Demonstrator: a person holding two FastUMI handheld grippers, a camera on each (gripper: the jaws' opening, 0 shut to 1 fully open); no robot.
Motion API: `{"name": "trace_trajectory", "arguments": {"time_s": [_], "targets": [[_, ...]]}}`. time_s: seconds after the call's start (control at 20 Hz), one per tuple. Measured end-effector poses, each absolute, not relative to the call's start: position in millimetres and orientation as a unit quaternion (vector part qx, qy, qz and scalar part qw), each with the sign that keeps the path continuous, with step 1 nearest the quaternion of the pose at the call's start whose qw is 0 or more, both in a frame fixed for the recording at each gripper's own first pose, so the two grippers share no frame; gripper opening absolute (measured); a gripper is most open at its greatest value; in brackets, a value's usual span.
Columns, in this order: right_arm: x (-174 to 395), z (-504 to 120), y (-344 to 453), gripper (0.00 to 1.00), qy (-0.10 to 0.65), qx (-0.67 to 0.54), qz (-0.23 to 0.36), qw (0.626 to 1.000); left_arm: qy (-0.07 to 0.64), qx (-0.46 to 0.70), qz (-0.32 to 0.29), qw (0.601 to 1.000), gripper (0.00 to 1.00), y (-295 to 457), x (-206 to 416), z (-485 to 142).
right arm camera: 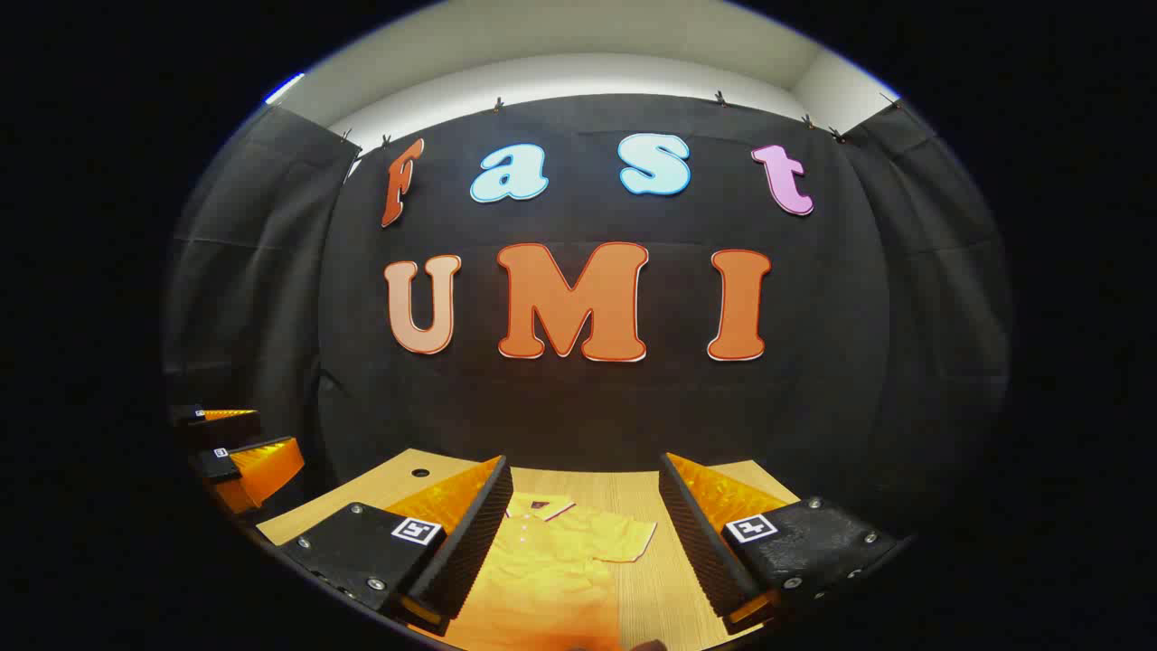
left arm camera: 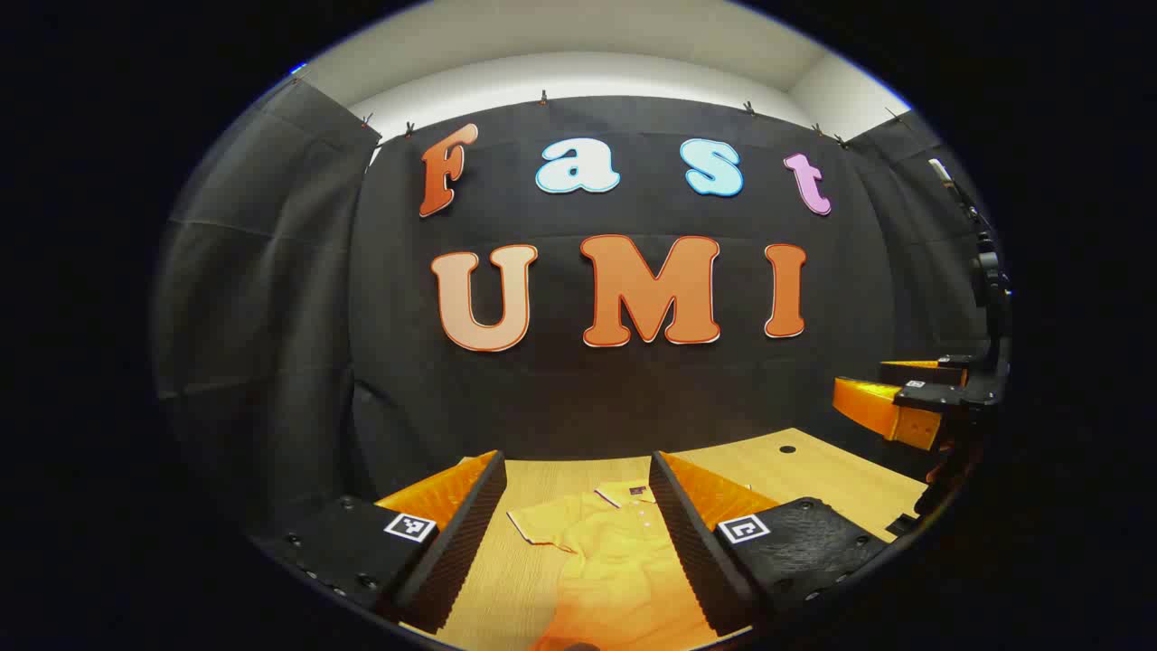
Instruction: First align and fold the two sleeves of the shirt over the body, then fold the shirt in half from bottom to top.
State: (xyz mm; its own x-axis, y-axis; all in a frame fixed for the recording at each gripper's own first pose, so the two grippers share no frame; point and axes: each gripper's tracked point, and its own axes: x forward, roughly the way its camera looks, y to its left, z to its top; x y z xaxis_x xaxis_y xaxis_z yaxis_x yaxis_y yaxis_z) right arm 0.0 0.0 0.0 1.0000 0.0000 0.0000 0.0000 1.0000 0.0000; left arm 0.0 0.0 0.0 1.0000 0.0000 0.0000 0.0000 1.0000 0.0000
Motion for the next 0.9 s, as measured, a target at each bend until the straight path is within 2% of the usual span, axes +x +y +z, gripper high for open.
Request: {"name": "trace_trajectory", "arguments": {"time_s": [0.4,0.9], "targets": [[55,6,3,0.99,-0.012,-0.006,0.019,1.000,-0.006,0.001,0.031,1.000,0.96,8,44,6],[67,-13,-6,0.99,0.010,-0.004,0.006,1.000,0.005,0.000,0.028,1.000,0.96,4,61,-2]]}}
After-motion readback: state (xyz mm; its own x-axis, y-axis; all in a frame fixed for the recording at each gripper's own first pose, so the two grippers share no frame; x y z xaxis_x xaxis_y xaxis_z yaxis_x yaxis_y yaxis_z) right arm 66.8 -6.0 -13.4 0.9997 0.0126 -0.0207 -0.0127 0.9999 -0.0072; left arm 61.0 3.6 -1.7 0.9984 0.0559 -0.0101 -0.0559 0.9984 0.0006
